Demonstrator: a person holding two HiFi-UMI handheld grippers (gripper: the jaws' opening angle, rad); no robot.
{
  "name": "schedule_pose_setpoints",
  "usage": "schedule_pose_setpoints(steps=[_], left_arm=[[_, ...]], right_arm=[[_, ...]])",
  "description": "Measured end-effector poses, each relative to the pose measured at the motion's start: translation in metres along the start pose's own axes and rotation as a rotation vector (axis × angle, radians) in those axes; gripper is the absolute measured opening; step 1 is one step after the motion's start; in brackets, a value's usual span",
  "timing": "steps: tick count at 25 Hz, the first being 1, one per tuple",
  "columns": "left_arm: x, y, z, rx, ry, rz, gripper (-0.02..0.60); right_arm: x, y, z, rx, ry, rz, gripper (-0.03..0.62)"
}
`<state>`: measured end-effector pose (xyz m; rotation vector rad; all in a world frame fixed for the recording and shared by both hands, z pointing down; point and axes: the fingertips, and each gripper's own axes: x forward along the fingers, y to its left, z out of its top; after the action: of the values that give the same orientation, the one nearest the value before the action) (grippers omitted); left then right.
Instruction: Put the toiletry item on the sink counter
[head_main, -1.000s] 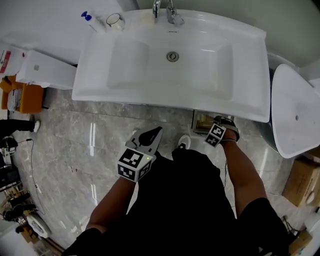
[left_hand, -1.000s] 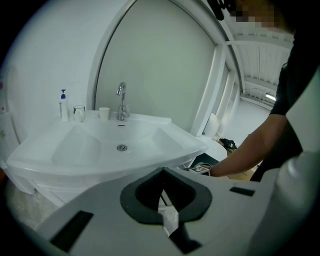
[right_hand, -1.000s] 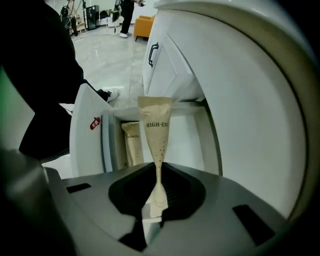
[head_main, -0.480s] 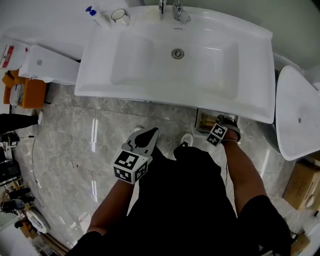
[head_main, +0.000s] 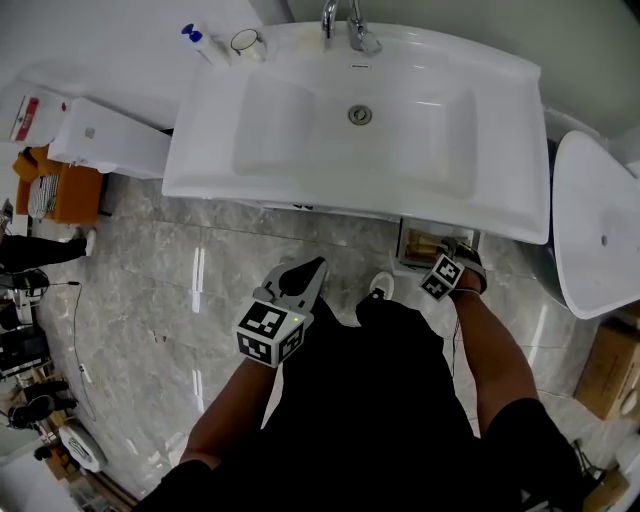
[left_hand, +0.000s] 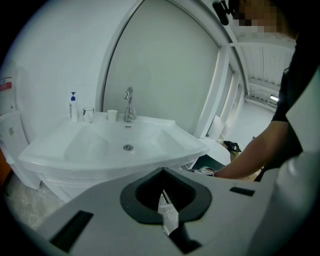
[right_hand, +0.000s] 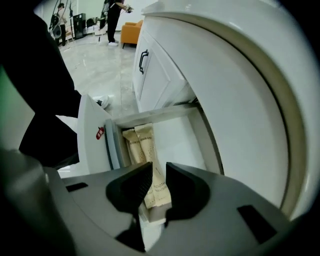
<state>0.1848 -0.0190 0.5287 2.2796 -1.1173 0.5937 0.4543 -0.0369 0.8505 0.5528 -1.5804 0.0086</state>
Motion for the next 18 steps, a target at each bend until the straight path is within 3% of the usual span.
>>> schedule_pose_setpoints(steps=[6,13,18], left_arm=[[-0.017,0.0,0.005,-0.007,-0.016,0.03,0.0],[-0.037,0.01,0.013,0.017,-0.023,0.03,0.0],[-0.041,0.016,0.026,0.062,-0.048,-0.027,0.0]], right_arm=[[-0.053,0.007,0.03,0.243,-0.166,0.034,0.021],[-0.152,0.007,0.088,0.638,-0.491,0.222,0.003],[-0.229,-0.008,0.14,0.755,-0.725,0.248,0.003]])
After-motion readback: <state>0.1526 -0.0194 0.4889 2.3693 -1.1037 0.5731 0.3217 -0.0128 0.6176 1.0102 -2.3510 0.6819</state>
